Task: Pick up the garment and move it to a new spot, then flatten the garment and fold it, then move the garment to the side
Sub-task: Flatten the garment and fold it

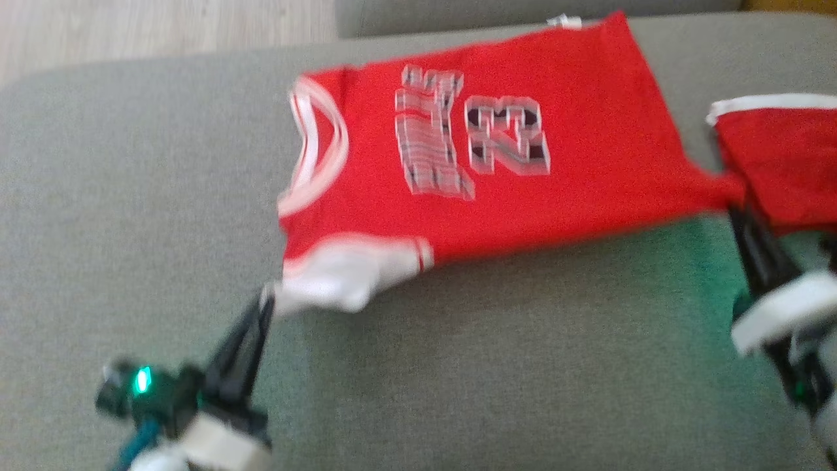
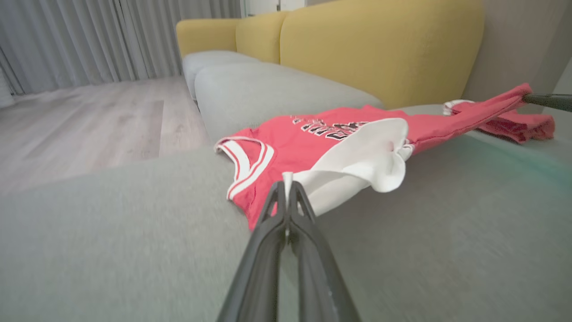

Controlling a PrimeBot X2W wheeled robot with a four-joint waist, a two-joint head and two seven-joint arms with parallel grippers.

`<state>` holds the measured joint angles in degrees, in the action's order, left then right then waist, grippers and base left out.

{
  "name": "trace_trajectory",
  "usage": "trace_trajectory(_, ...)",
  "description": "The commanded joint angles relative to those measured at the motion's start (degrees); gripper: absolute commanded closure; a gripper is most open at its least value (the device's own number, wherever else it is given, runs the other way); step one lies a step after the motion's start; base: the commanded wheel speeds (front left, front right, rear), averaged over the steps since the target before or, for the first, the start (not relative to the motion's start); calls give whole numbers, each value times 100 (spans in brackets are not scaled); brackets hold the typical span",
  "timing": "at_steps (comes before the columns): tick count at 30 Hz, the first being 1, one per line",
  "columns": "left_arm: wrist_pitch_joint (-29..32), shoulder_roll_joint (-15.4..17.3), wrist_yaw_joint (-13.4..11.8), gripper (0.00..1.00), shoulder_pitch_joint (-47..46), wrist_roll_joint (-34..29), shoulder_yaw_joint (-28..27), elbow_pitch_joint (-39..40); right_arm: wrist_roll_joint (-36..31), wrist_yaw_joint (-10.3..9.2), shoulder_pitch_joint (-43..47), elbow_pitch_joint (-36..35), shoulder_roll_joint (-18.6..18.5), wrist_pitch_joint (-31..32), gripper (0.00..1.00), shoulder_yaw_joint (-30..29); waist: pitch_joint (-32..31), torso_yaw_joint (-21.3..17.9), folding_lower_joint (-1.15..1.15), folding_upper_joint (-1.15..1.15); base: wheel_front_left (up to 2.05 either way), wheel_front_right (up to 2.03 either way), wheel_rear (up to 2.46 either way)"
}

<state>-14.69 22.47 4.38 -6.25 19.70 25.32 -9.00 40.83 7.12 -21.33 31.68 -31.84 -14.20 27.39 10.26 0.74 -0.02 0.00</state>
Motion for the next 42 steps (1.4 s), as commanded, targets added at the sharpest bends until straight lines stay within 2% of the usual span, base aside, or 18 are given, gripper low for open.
trace_trajectory(1,4,174,-116,100,59,74,-209,249,-20,36,249,-226,-156,-78,100,-57,-236,-67,2,0,0,0,0)
trace_trajectory(8,140,148,-302,100,1267,374,-73,619,-281,36,1449,-697,-57,-76,100,-634,-517,-115,2,0,0,0,0)
trace_trajectory(14,215,170,-400,100,1495,472,-86,836,-538,36,1917,-1040,175,161,100,-1083,-578,-119,2,0,0,0,0)
trace_trajectory(19,253,77,-416,100,921,431,-139,700,-575,36,1843,-1107,427,478,100,-1410,-494,-76,2,0,0,0,0)
trace_trajectory(24,279,-32,-339,100,-14,242,-102,330,-567,36,1474,-1012,509,694,100,-1595,-251,-18,2,0,0,0,0)
trace_trajectory(30,291,-107,-226,100,-934,69,-60,-221,-651,36,917,-780,620,799,100,-1524,33,-45,2,0,0,0,0)
trace_trajectory(33,263,-153,-63,100,-1409,50,2,-573,-700,36,567,-603,696,802,100,-1404,209,-69,2,0,0,0,0)
trace_trajectory(42,17,-276,67,100,-2381,-237,89,-1467,-720,36,-202,52,805,419,100,-1138,558,-112,2,0,0,0,0)
